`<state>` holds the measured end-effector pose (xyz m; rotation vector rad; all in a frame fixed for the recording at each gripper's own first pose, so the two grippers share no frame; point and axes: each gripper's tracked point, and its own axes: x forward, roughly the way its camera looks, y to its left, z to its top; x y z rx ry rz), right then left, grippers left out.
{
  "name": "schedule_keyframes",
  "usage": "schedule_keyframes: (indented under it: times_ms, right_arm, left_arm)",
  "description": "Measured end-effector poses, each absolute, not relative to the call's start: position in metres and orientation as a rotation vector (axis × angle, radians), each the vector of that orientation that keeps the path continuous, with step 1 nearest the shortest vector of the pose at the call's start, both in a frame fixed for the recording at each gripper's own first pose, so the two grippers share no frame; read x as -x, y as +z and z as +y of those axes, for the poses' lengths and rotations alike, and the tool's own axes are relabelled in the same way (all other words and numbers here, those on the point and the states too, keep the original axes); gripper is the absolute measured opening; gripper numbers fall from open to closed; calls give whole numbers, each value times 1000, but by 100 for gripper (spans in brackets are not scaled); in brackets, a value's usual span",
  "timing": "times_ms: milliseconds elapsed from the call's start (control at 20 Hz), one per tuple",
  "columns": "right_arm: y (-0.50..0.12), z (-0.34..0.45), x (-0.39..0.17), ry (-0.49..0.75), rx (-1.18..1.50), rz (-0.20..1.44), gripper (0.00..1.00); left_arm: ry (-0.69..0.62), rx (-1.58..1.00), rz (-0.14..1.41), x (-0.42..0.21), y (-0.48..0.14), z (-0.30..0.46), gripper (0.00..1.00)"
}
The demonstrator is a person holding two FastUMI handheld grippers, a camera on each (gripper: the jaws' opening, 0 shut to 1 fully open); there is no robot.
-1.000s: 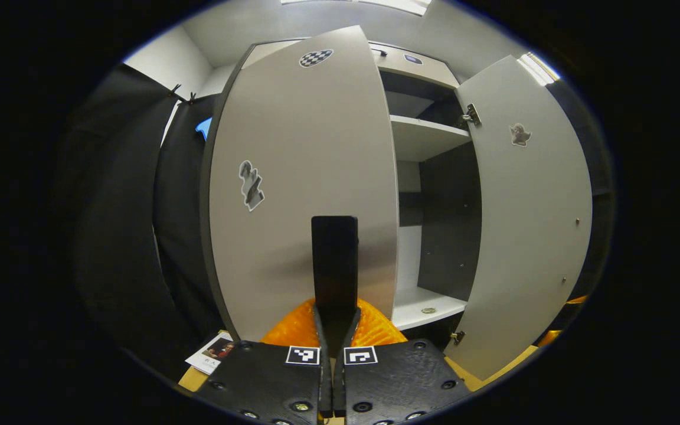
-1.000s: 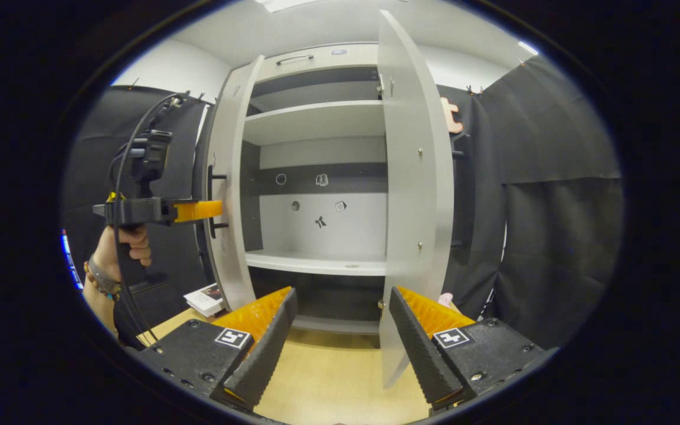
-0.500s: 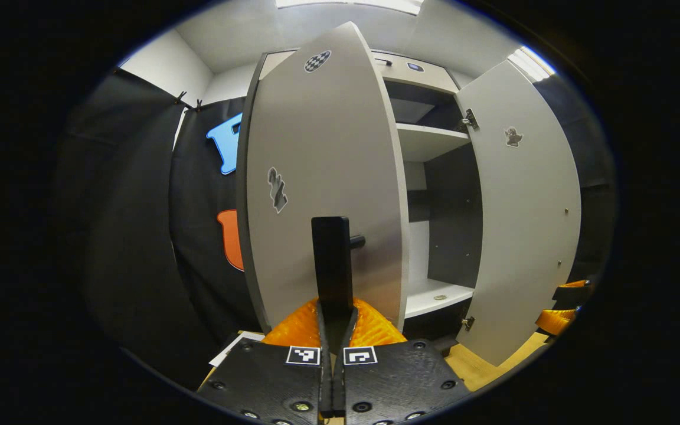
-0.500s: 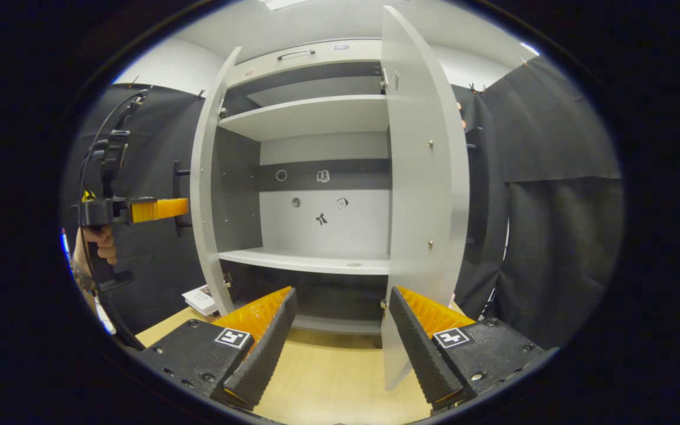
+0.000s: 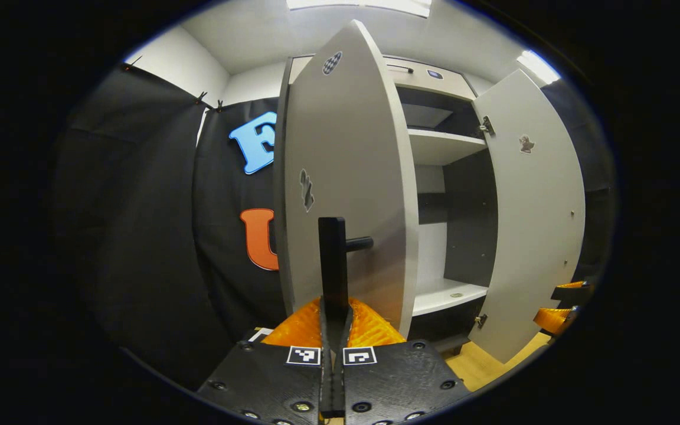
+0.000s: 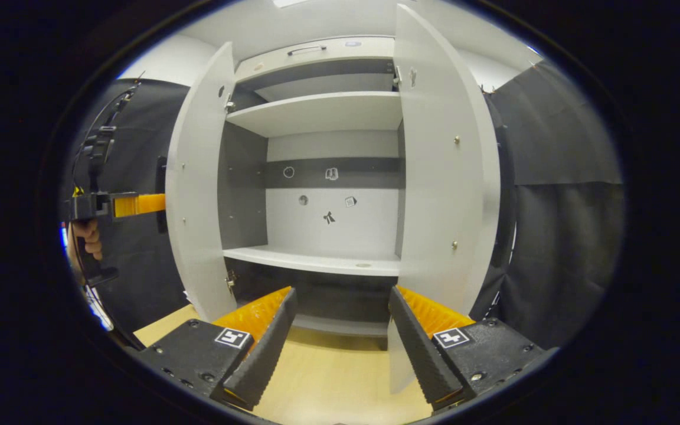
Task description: Open the right door of the double-door shoe cabinet with the right hand, and open the left door with the left hand.
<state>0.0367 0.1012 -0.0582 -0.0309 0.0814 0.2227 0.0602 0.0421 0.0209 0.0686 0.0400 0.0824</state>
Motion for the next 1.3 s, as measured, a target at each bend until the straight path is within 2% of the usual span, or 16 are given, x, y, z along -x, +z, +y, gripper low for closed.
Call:
schedule_keyframes:
  times_ms: [600, 800, 850, 900, 1200, 1250, 1300]
  right_arm:
    - [-62, 122, -39, 245, 46, 84, 96]
    - [-66, 132, -40, 232, 56, 84, 98]
    - [-66, 136, -40, 233, 53, 86, 98]
    - [-67, 140, -39, 238, 45, 89, 98]
    - [-67, 145, -37, 229, 38, 87, 96]
    - [-67, 143, -37, 219, 38, 84, 96]
    - [-66, 142, -37, 208, 35, 79, 98]
  left_arm:
    - [225, -83, 39, -42, 20, 105, 0]
    - [154, -11, 29, -45, 18, 105, 0]
    - [133, -7, 34, -44, 16, 106, 10]
    - [115, -8, 26, -45, 16, 110, 0]
    - [64, 17, 26, -33, 14, 106, 0]
    - [78, 21, 22, -25, 14, 105, 10]
    - [77, 19, 11, -18, 15, 100, 0]
